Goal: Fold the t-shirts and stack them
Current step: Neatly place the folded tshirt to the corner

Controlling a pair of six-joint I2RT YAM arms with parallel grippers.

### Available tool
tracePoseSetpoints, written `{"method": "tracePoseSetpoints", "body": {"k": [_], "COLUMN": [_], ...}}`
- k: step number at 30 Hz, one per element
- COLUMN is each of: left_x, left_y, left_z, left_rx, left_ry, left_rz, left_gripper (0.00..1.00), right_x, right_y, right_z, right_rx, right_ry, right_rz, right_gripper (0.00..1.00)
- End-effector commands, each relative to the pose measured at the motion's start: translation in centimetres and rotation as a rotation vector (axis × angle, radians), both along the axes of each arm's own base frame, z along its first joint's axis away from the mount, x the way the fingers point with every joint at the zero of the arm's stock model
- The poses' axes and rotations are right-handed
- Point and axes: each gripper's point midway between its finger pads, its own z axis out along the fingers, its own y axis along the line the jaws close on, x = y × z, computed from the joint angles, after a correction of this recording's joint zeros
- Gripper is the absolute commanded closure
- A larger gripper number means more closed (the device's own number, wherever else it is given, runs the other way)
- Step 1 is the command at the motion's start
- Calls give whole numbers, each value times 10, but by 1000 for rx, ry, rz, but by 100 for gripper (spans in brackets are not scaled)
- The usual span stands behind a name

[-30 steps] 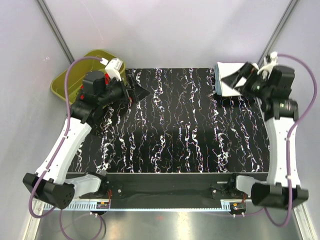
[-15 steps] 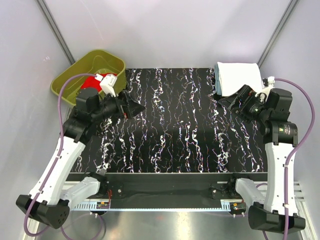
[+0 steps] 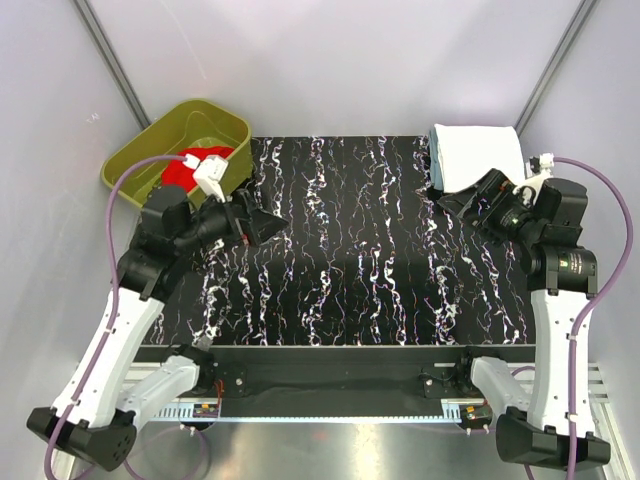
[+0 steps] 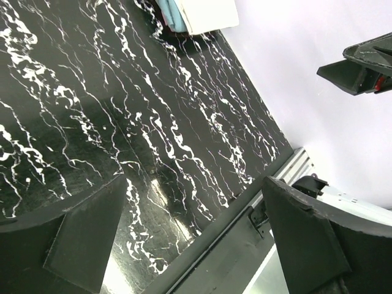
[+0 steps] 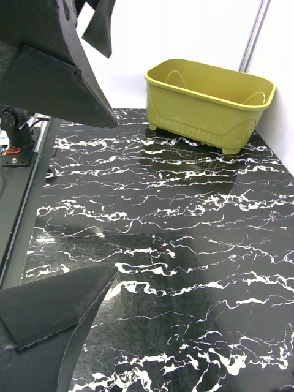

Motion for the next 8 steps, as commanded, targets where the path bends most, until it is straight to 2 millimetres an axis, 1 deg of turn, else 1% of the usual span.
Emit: {"method": "tracePoseSetpoints", "body": {"k": [1, 2, 3, 4, 8], "left_x": [-5, -6, -8, -10, -11], "left_y": [9, 9, 10, 10, 11], "left_z": [32, 32, 40, 41, 44], "left_rx": [-16, -21, -33, -36, -35], "left_ry": [-139, -147, -179, -183, -191], "left_rz": [33, 37, 37, 30, 32], "left_gripper": [1, 1, 1, 1, 1], "right_x": [0, 0, 1, 0, -1], "right_y": [4, 2, 2, 2, 3], "right_z": [27, 28, 30, 30, 24], "right_rx": [12, 9, 6, 6, 8], "right_ry": [-84, -83, -87, -89, -76], "right_rz": [10, 3, 2, 6, 9], "right_gripper": [0, 0, 0, 0, 0]}}
